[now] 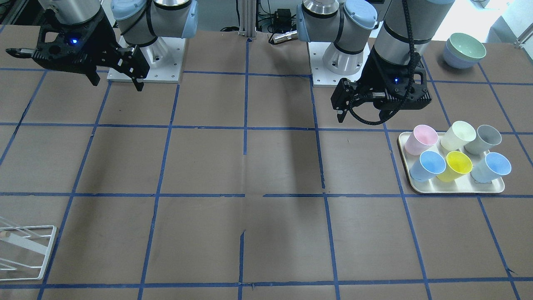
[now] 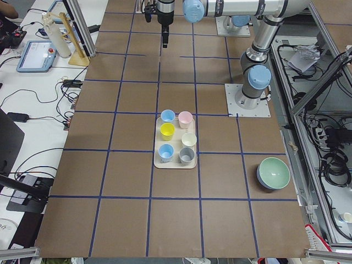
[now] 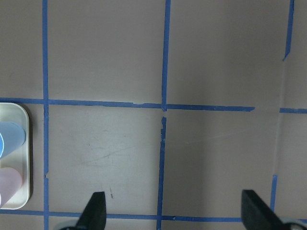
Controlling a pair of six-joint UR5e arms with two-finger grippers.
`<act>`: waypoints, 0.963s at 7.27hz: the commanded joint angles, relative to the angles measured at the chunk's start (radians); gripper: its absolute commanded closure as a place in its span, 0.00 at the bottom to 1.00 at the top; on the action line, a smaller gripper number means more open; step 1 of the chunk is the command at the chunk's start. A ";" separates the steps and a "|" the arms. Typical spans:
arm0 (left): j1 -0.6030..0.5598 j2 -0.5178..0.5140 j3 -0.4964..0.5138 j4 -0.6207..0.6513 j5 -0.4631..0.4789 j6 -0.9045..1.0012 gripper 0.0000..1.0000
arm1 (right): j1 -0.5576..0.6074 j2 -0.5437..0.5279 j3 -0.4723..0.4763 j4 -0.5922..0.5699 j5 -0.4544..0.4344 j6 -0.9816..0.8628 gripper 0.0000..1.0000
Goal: Transfer IKEA cup to right arm and place on rack
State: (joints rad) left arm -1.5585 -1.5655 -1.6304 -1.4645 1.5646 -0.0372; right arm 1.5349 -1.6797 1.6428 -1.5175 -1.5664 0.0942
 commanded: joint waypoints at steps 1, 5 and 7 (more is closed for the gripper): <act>0.011 0.004 -0.003 0.001 0.000 0.049 0.00 | 0.001 -0.002 0.002 0.000 0.000 -0.002 0.00; 0.196 0.013 -0.008 -0.019 -0.001 0.408 0.00 | 0.001 -0.005 0.002 0.002 -0.001 -0.004 0.00; 0.347 0.007 -0.019 -0.023 -0.001 0.611 0.00 | 0.001 -0.005 0.002 0.002 -0.001 -0.004 0.00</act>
State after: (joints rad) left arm -1.3107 -1.5546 -1.6409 -1.4860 1.5665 0.4362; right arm 1.5355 -1.6842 1.6444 -1.5156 -1.5675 0.0906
